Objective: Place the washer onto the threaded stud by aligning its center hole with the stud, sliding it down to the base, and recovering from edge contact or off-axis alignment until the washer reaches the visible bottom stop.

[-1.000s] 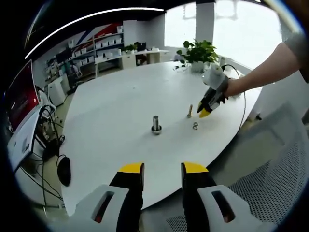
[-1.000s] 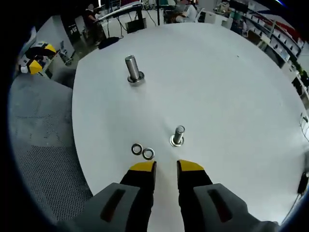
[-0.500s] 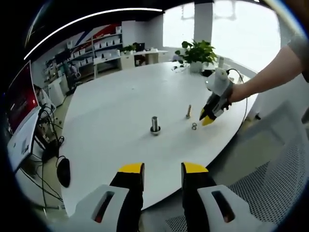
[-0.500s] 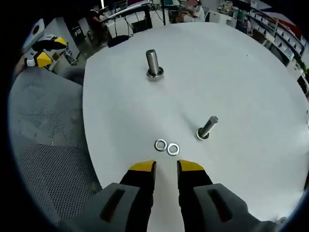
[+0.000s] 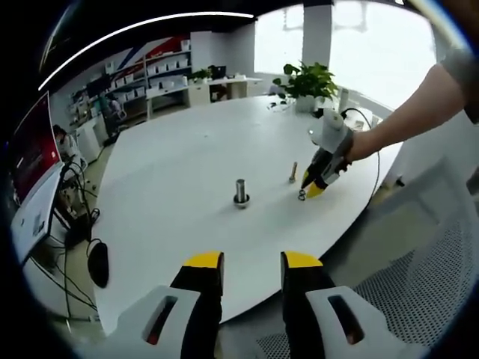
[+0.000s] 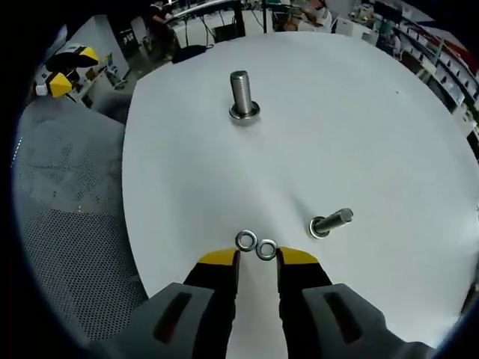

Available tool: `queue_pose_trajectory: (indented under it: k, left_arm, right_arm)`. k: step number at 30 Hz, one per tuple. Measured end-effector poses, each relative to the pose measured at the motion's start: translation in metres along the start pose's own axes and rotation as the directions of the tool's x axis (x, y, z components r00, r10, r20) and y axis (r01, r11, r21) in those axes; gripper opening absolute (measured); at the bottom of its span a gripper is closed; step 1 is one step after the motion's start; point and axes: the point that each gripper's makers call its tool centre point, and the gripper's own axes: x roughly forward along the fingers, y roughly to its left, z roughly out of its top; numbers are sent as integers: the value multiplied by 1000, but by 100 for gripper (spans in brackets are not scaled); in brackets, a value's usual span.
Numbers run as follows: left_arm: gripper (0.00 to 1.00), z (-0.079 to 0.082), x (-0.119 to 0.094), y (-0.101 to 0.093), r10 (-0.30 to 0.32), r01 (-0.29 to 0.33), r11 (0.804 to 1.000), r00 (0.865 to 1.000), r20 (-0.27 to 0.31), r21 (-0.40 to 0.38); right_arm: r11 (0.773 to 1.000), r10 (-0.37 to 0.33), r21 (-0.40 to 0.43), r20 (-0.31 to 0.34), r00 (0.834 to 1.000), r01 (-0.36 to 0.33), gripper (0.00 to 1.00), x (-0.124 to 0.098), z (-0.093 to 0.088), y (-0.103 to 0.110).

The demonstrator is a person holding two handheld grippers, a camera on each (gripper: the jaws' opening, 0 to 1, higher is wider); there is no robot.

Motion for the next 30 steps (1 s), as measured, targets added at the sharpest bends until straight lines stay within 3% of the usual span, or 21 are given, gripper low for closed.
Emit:
queue_pose_trajectory:
  k: [9, 14, 19, 28, 30]
  left_arm:
    - [29, -5, 1, 0, 7, -7, 1000, 1000, -24, 5]
    - [28, -5, 1, 1, 14, -14, 1000, 1000, -25, 2]
    - [28, -7, 1, 3, 15, -15, 1000, 999, -34, -3]
    - [28, -8, 2, 2, 10, -10, 1000, 999, -40, -6]
    - [28, -8, 2, 2, 10, -11, 1000, 999, -44, -4]
  right_arm:
    - [998, -4, -66, -51, 999, 0, 21, 3, -4, -10]
    - [998, 3, -62, -35, 999, -5, 18, 4, -2, -14]
    - [988, -19, -157, -45, 999, 12, 16, 5, -1, -15]
    - [983, 4, -186, -45, 999, -12, 15, 1, -9, -13]
    - [972, 6, -233, -59, 998, -19, 16, -2, -15, -14]
